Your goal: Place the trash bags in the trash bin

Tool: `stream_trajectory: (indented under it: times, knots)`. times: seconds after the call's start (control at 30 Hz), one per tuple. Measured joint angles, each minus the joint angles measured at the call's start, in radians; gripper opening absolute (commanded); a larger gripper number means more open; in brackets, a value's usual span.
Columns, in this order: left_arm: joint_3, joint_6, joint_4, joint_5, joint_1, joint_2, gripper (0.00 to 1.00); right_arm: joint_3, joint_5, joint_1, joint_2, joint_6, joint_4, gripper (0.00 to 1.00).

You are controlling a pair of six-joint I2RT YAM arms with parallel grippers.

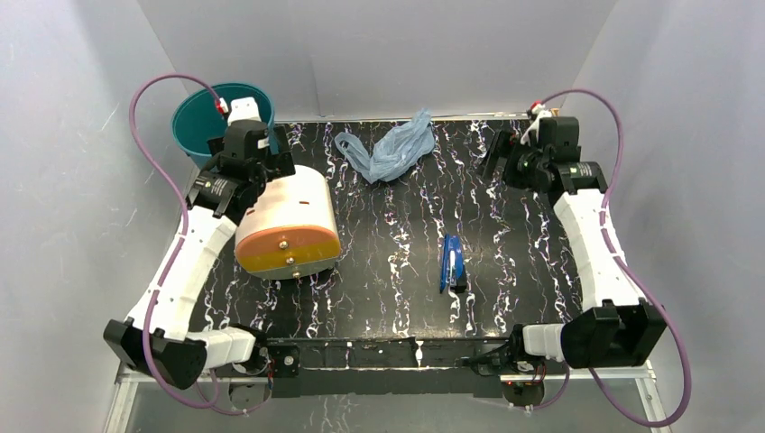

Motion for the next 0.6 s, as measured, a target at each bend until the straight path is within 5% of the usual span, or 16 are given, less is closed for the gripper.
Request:
stream_trajectory:
  times: [0.27,0.47,0.6]
  knots:
    - [-0.155,0.008,0.061,0.127,0.041,-0.161,0.98,-0.266,-0.176,-0.003,-0.140,0.010,0.024,0.99]
    - [-0.199,-0.002,0.133,0.389,0.055,-0.235,0.98,-0.391,-0.272,0.026,-0.195,0.012,0.037,0.99]
    - [-0.197,-0.003,0.178,0.460,-0.073,-0.185,0.98,-0.444,-0.304,0.055,-0.205,0.026,0.054,0.99]
